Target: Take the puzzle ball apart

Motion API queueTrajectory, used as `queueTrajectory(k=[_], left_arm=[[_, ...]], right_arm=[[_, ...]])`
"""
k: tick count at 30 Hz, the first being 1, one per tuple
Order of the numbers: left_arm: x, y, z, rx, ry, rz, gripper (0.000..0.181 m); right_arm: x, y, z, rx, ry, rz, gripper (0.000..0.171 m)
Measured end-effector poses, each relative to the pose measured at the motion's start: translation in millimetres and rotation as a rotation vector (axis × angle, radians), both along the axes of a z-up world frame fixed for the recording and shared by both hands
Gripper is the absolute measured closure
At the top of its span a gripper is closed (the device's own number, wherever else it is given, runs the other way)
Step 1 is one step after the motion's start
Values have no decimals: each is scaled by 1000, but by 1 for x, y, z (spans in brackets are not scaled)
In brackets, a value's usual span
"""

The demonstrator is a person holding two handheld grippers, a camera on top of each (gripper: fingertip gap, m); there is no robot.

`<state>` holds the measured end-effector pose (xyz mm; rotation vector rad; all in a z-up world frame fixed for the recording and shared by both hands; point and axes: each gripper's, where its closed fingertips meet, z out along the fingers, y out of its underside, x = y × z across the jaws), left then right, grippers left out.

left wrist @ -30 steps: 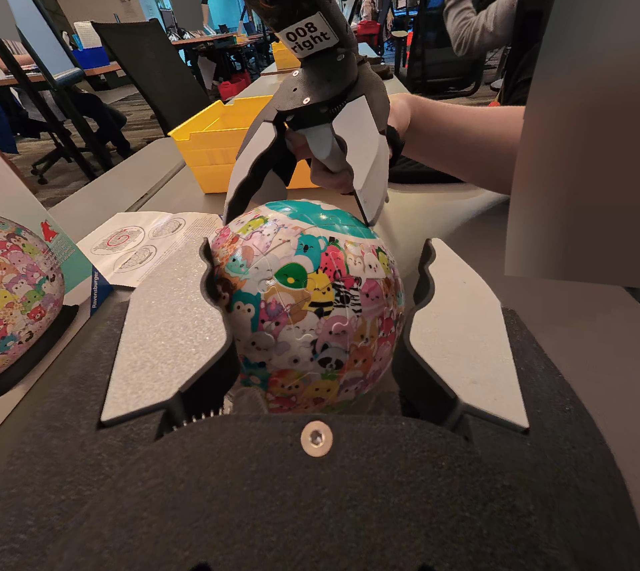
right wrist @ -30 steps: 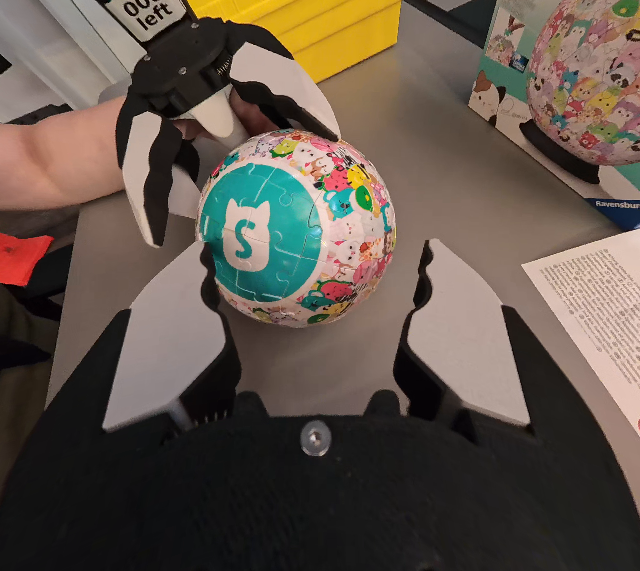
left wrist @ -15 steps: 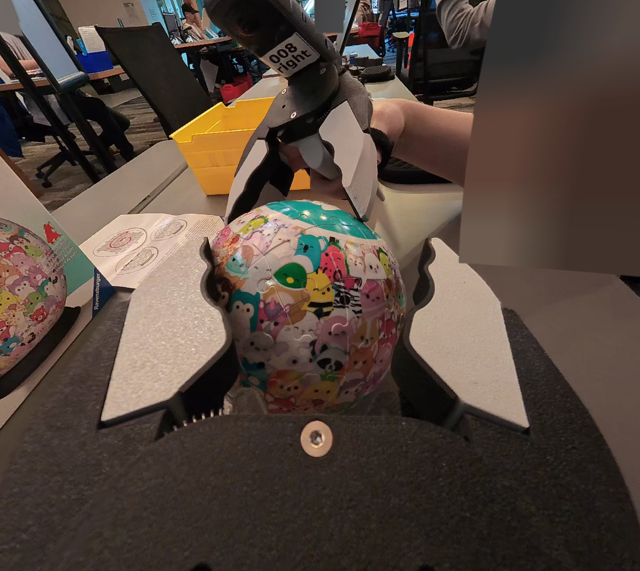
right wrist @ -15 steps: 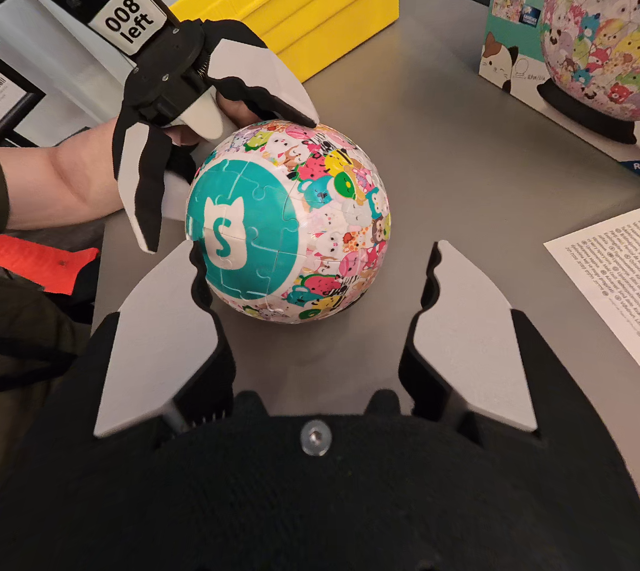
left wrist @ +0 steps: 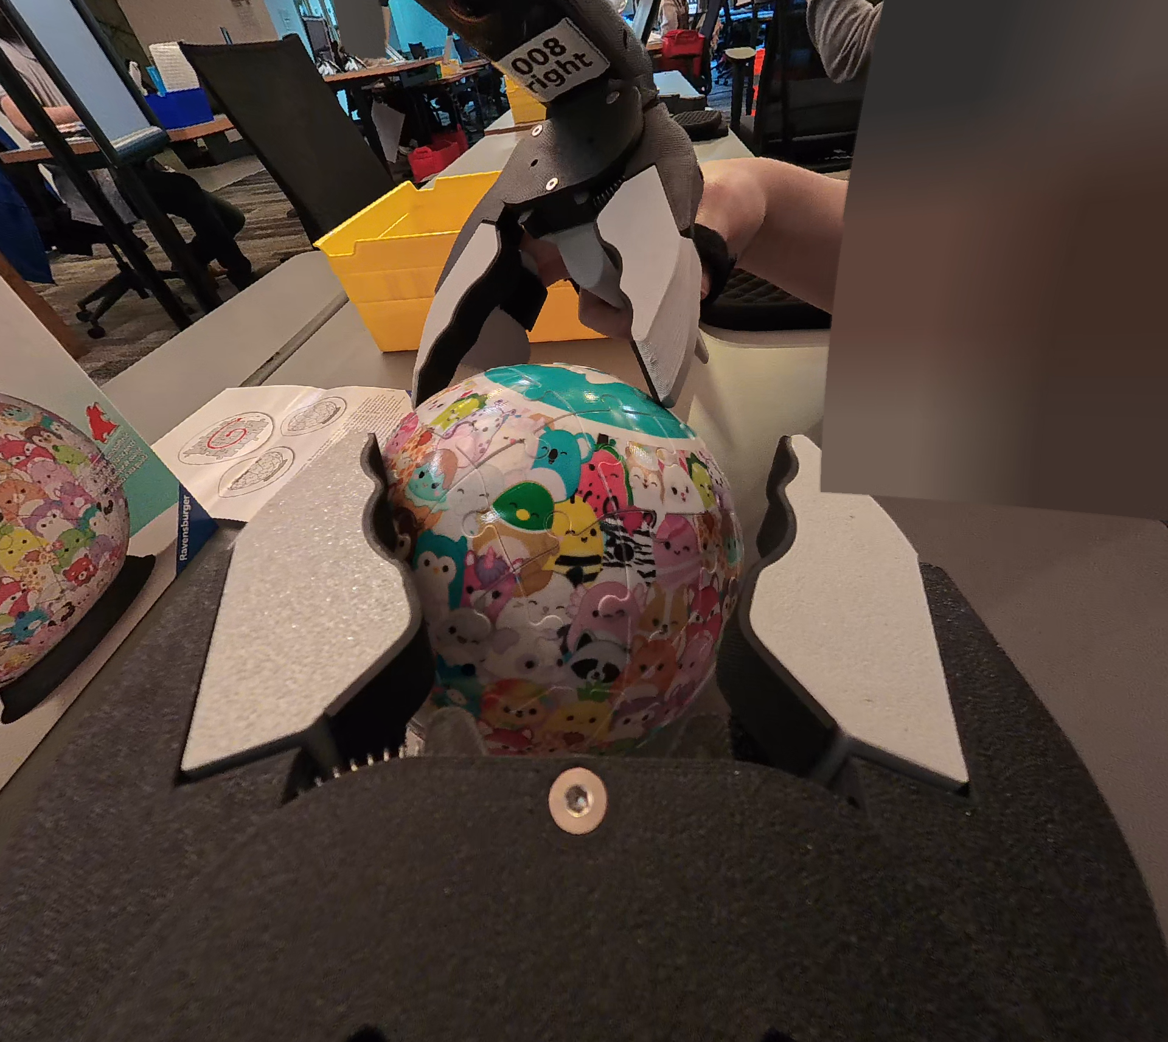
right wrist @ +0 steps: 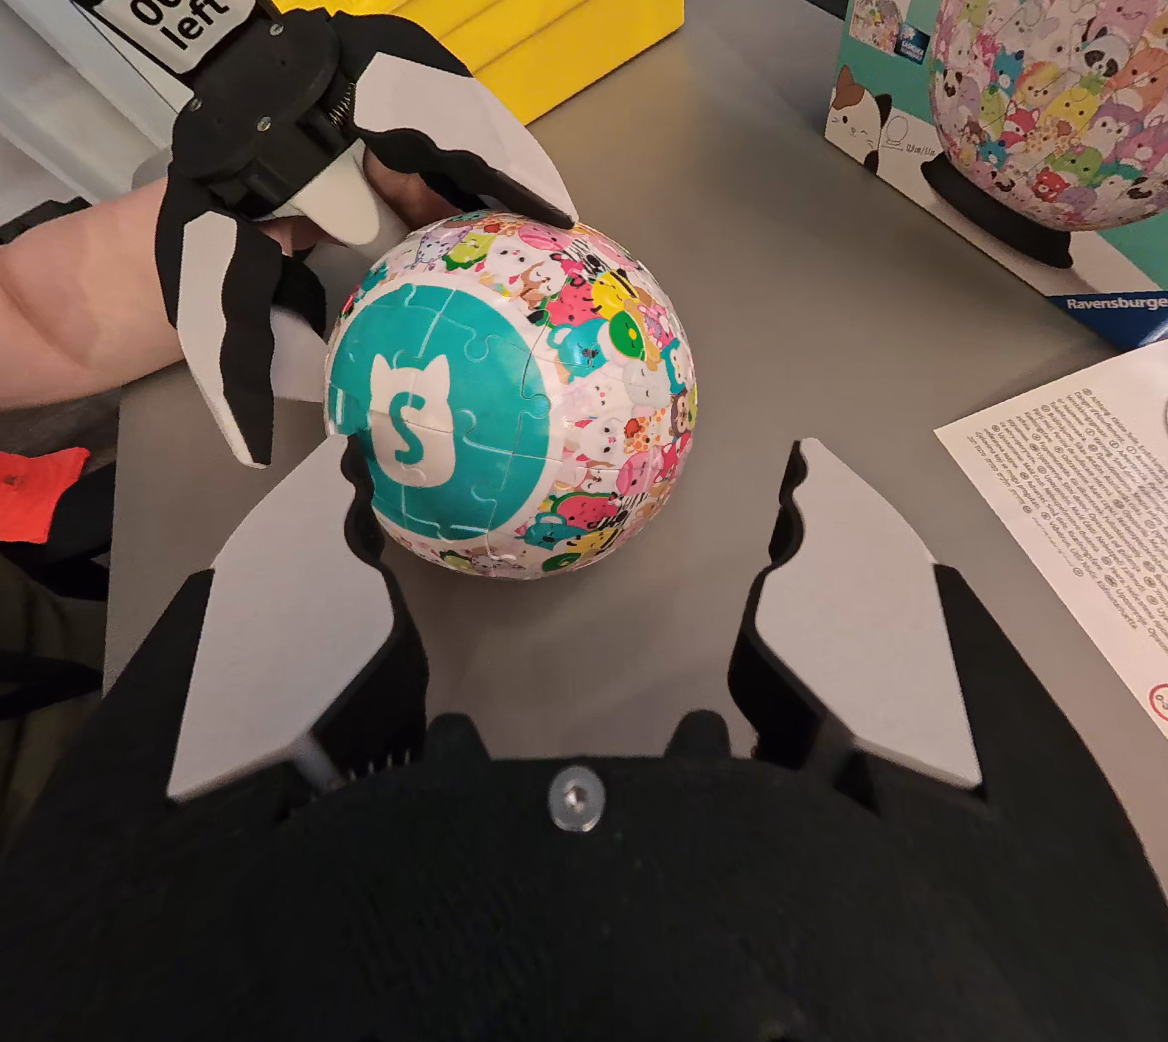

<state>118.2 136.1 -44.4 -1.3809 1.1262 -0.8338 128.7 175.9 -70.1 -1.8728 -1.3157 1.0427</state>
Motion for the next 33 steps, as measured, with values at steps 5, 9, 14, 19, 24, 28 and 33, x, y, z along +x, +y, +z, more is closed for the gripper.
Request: queueTrajectory(k=[5, 9, 14, 19, 24, 28, 33], left_arm=[[0, 0, 0, 2, 9, 0, 69], [0, -1, -1, 18, 32, 3, 70], [0, 0, -1, 17, 33, 3, 70], [0, 0, -1, 16, 32, 4, 71], [-1, 1, -1, 12, 26, 8, 70], [0, 0, -1, 8, 20, 7, 69], [1, 1, -2, 14, 26, 10, 66]], right_arm=[[0, -7, 8, 21, 23, 7, 63], [-2, -12, 14, -34, 80, 6, 62], [-3, -10, 4, -6, 17, -14, 55], [-3, -8, 1, -20, 14, -26, 52], [-2, -6, -3, -68, -6, -65, 46], [0, -3, -1, -10, -32, -82, 45], [0, -3, -5, -50, -42, -90, 43]])
